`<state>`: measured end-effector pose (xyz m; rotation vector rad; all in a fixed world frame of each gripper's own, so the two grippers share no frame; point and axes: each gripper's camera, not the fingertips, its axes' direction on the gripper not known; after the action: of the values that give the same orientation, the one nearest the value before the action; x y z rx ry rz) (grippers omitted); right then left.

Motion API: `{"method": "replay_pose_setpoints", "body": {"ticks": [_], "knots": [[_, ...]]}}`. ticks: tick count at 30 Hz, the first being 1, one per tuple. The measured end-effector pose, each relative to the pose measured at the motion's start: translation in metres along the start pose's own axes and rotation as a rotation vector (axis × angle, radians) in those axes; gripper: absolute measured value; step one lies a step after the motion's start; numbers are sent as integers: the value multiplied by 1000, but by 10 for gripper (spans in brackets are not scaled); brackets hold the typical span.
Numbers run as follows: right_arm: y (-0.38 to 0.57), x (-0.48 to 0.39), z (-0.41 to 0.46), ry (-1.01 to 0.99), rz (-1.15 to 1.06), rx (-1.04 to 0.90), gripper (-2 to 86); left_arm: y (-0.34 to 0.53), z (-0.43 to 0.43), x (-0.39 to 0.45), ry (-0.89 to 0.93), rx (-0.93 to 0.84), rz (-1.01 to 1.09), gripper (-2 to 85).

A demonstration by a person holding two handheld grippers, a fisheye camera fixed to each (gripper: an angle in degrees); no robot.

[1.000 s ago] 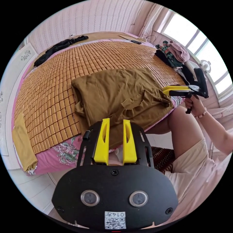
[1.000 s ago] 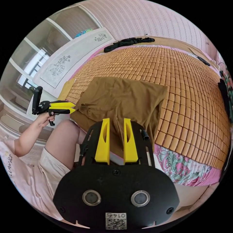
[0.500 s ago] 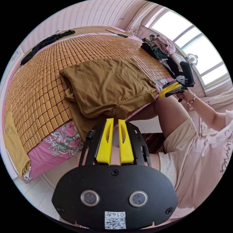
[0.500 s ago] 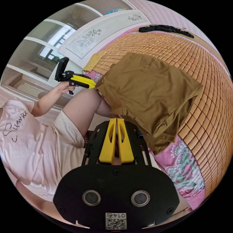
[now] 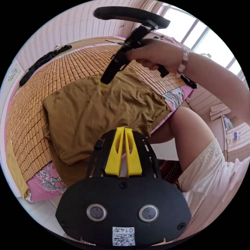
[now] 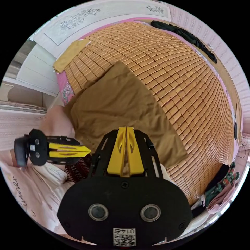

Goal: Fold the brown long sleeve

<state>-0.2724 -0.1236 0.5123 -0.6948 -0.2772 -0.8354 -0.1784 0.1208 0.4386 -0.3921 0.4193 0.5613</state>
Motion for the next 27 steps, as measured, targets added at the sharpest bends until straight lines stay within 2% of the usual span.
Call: {"method": "replay_pose_setpoints", "body": {"ticks": [1,2,3,8,16,23,27], "knots": [[-22,1,19,-21,2,-98,-6,-2,14,7,-42,-67,24,-9],[-30,0,31,-43,2,-180,-7,-2,16,11,-56,-53,51,-9],[-39,0,25,-63,25,-115,-8,-1,16,18,-80,-39,93,-9],[-65,-15,24,-40,57,-134,-9,-17,21,26,-49,-94,142,-10],[-98,-62,25,149,-28,-158,-5,-31,29,69,-170,-135,361,-10],[-111,-61,27,113,-86,-161,-6,-39,37,92,-224,-165,461,-10],[-112,-51,31,58,-81,-139,-9,-51,42,94,-195,-211,463,-9]]}}
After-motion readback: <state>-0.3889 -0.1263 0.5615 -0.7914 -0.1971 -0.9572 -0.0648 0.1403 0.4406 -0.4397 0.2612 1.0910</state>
